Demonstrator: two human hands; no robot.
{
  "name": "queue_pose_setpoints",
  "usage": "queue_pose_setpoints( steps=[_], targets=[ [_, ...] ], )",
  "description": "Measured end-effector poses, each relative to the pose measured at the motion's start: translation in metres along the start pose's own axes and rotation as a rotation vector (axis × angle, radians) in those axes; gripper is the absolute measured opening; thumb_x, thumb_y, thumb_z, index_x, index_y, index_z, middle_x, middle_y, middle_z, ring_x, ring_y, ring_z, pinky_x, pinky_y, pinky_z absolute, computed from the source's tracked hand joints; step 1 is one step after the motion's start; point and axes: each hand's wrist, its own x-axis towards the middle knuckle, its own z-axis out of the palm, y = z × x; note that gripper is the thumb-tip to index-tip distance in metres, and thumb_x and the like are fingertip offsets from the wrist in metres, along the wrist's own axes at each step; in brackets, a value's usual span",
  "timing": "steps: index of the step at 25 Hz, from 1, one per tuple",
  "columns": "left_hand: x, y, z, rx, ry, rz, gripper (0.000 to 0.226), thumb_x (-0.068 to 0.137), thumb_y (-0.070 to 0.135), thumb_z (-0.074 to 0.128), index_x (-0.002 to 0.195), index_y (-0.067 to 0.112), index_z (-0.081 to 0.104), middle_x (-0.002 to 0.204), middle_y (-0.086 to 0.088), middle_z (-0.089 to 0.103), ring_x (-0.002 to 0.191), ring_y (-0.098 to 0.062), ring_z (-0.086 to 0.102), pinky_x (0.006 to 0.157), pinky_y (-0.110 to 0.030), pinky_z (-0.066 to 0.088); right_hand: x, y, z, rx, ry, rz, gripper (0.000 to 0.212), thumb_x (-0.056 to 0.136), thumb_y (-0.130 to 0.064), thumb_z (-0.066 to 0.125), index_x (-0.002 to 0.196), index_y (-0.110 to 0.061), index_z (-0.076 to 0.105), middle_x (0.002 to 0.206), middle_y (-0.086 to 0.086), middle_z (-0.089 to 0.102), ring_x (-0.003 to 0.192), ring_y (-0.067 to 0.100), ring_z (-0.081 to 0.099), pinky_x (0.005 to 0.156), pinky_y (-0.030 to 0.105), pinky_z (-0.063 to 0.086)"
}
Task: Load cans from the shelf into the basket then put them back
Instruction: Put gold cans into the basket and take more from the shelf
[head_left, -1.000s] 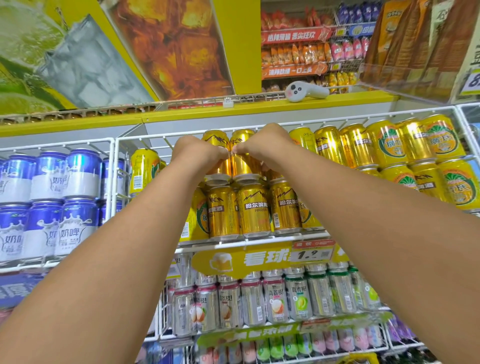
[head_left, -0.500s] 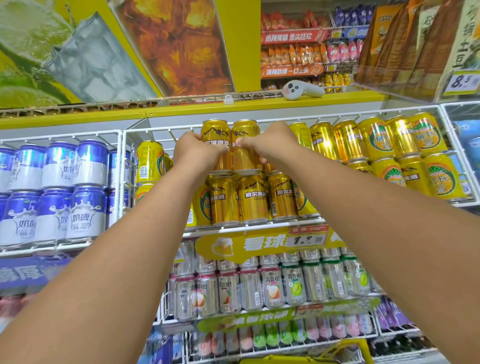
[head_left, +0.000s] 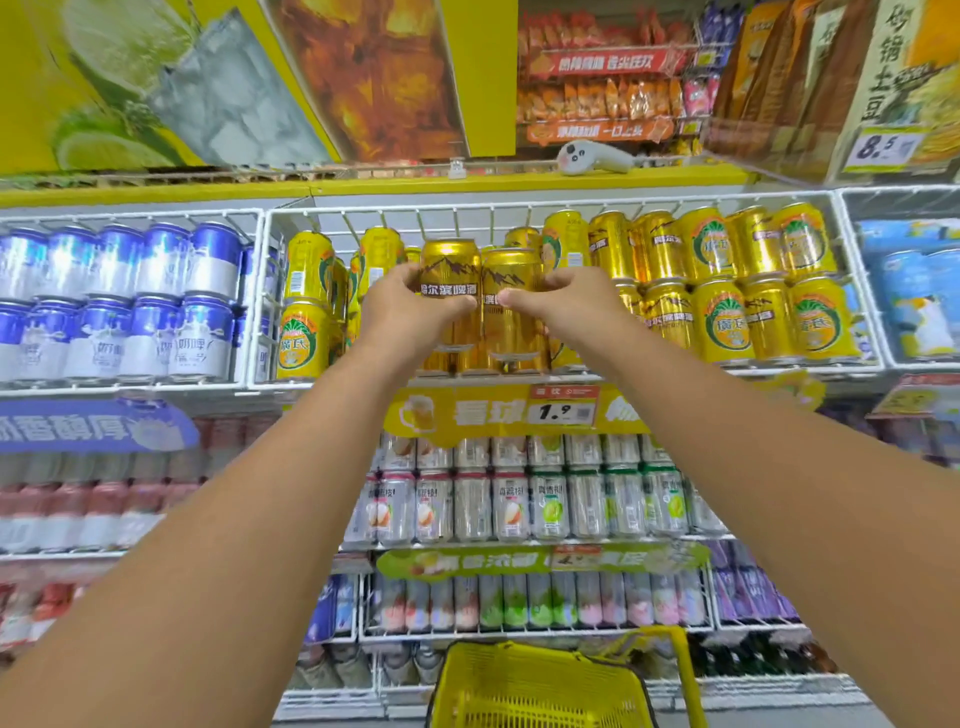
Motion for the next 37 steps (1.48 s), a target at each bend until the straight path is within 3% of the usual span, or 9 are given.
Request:
queue_pose_setpoints(
  steps=[2, 4, 6, 11, 17, 22, 27, 33, 37],
  targets=[
    [-0.032, -0.006, 0.011, 0.002, -0.002, -0.003, 0.076, 0.074, 0.031, 0.088, 0.141, 0.023, 0.054, 0.122, 0.006, 0.059, 0.100, -0.007, 0.057, 0.074, -0.018, 0.045, -0.026, 0.021, -0.018, 0.026, -0.046, -0.001, 0.089, 0.071, -0.049, 0.087, 0.142, -0.009, 0.053, 0.137, 0.004, 0.059, 0.112, 0.019, 0.061, 0.097, 0.043, 0.055],
    [-0.063, -0.015, 0.022, -0.010, 0.009, 0.010, 0.075, 0.075, 0.027, 0.087, 0.141, 0.023, 0.052, 0.116, 0.011, 0.061, 0.089, 0.002, 0.058, 0.062, -0.009, 0.043, -0.050, 0.045, -0.034, 0.030, -0.082, -0.005, 0.082, 0.069, -0.052, 0.087, 0.137, -0.015, 0.058, 0.131, -0.004, 0.063, 0.112, 0.015, 0.063, 0.093, 0.037, 0.056],
    [-0.091, -0.025, 0.031, -0.018, 0.015, -0.004, 0.069, 0.077, 0.024, 0.086, 0.137, 0.024, 0.052, 0.100, 0.021, 0.057, 0.076, 0.014, 0.055, 0.060, -0.006, 0.046, -0.071, 0.066, -0.048, 0.043, -0.139, -0.008, 0.049, 0.073, -0.048, 0.086, 0.111, -0.024, 0.067, 0.106, -0.017, 0.067, 0.098, 0.006, 0.064, 0.079, 0.023, 0.053],
    [-0.135, -0.065, 0.041, -0.013, -0.017, -0.032, 0.061, 0.076, 0.023, 0.087, 0.122, 0.032, 0.047, 0.103, 0.020, 0.057, 0.089, 0.006, 0.060, 0.074, -0.018, 0.050, -0.111, 0.126, -0.055, -0.013, -0.193, 0.009, 0.049, 0.076, -0.050, 0.083, 0.118, -0.029, 0.069, 0.116, -0.011, 0.064, 0.108, 0.013, 0.058, 0.085, 0.029, 0.045],
    [-0.155, -0.167, 0.062, 0.038, -0.120, -0.174, 0.060, 0.071, 0.031, 0.090, 0.118, 0.032, 0.054, 0.113, 0.011, 0.066, 0.102, -0.014, 0.067, 0.088, -0.046, 0.058, -0.147, 0.210, -0.016, 0.055, -0.287, 0.159, 0.029, 0.079, -0.043, 0.083, 0.100, -0.042, 0.063, 0.117, -0.012, 0.058, 0.108, 0.012, 0.055, 0.087, 0.029, 0.042],
    [-0.173, -0.258, 0.078, 0.038, -0.216, -0.312, 0.055, 0.075, 0.023, 0.088, 0.114, 0.031, 0.050, 0.107, 0.014, 0.061, 0.100, -0.009, 0.062, 0.082, -0.025, 0.051, -0.172, 0.290, 0.036, 0.033, -0.274, 0.356, 0.028, 0.074, -0.046, 0.085, 0.098, -0.042, 0.071, 0.116, -0.012, 0.068, 0.110, 0.012, 0.061, 0.092, 0.036, 0.051],
    [-0.196, -0.349, 0.101, 0.088, -0.317, -0.436, 0.061, 0.070, 0.029, 0.090, 0.116, 0.037, 0.050, 0.114, 0.015, 0.062, 0.102, -0.004, 0.061, 0.091, -0.035, 0.054, -0.203, 0.364, 0.073, 0.052, -0.274, 0.488, 0.020, 0.077, -0.039, 0.085, 0.095, -0.034, 0.077, 0.092, -0.017, 0.074, 0.088, 0.006, 0.069, 0.069, 0.017, 0.052],
    [-0.247, -0.450, 0.145, 0.127, -0.395, -0.603, 0.059, 0.071, 0.027, 0.090, 0.116, 0.036, 0.054, 0.114, 0.014, 0.064, 0.093, 0.005, 0.060, 0.074, -0.019, 0.055, -0.234, 0.482, 0.119, -0.058, -0.307, 0.680, 0.033, 0.067, -0.052, 0.088, 0.094, -0.035, 0.076, 0.101, -0.016, 0.071, 0.092, 0.004, 0.066, 0.086, 0.034, 0.055],
    [-0.278, -0.515, 0.175, 0.164, -0.418, -0.705, 0.064, 0.072, 0.024, 0.090, 0.124, 0.028, 0.054, 0.115, 0.009, 0.062, 0.090, 0.000, 0.062, 0.063, -0.012, 0.049, -0.249, 0.557, 0.149, -0.109, -0.337, 0.779, 0.027, 0.067, -0.049, 0.088, 0.085, -0.038, 0.072, 0.099, -0.016, 0.070, 0.086, 0.000, 0.065, 0.074, 0.026, 0.054]
  ],
)
